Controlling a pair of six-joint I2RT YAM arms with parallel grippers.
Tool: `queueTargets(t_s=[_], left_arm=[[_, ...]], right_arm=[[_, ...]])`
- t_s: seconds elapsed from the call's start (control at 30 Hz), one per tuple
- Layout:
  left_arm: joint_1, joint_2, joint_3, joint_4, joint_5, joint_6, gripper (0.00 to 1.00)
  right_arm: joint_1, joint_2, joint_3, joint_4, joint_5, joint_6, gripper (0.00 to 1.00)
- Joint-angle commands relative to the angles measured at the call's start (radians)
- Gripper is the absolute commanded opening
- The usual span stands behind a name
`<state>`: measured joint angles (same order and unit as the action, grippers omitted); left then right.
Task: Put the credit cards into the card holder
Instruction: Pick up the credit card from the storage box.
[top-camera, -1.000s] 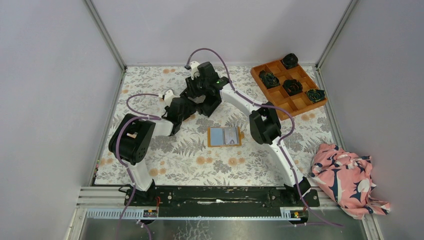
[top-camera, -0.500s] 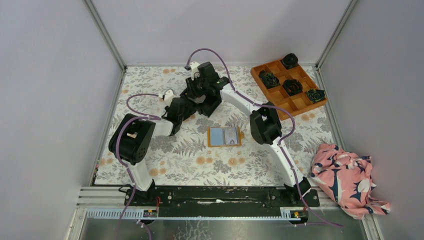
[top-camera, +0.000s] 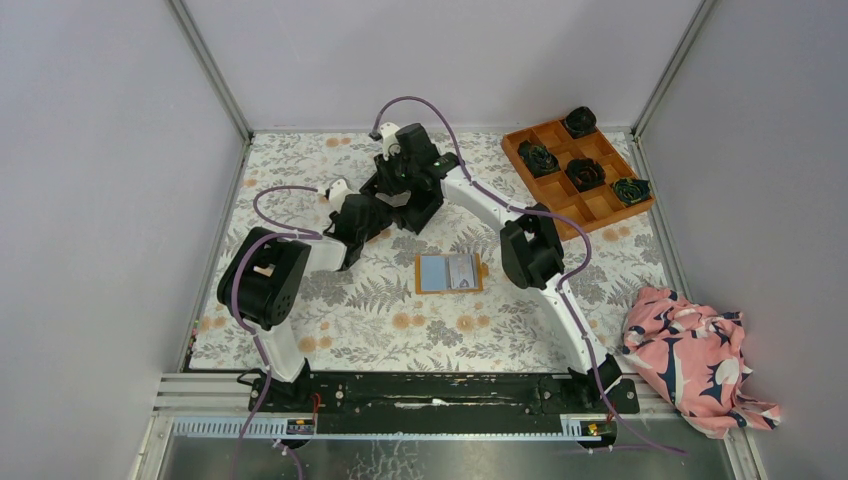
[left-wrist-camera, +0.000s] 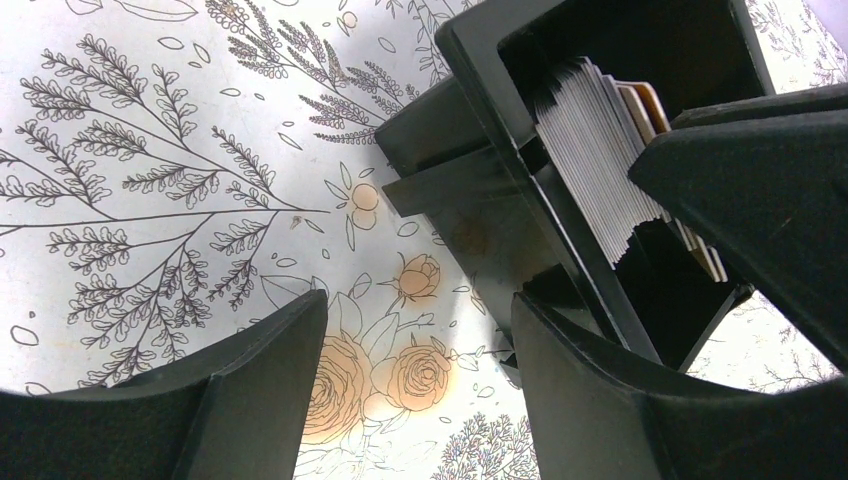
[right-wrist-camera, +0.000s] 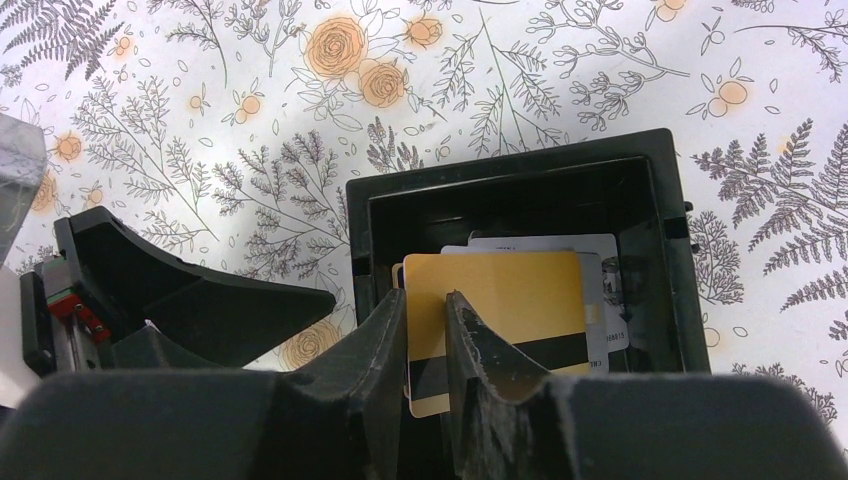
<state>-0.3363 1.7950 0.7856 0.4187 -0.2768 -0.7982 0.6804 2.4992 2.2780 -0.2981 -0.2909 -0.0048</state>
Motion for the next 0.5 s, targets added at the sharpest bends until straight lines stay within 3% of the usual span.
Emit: queueTargets(t_s=[0.0, 0.47], left_arm=[[0.006, -0.021, 0.028, 0.014, -0.012, 0.020, 0.75], [0.011, -0.032, 0.030, 0.003, -0.021, 0.034, 0.75]], right_arm=[[0.009, -0.079, 0.003, -0.043, -0.042, 0.009, 0.25], [-0.005, -0.126, -0.045, 0.013, -0.105, 0.064, 0.21]])
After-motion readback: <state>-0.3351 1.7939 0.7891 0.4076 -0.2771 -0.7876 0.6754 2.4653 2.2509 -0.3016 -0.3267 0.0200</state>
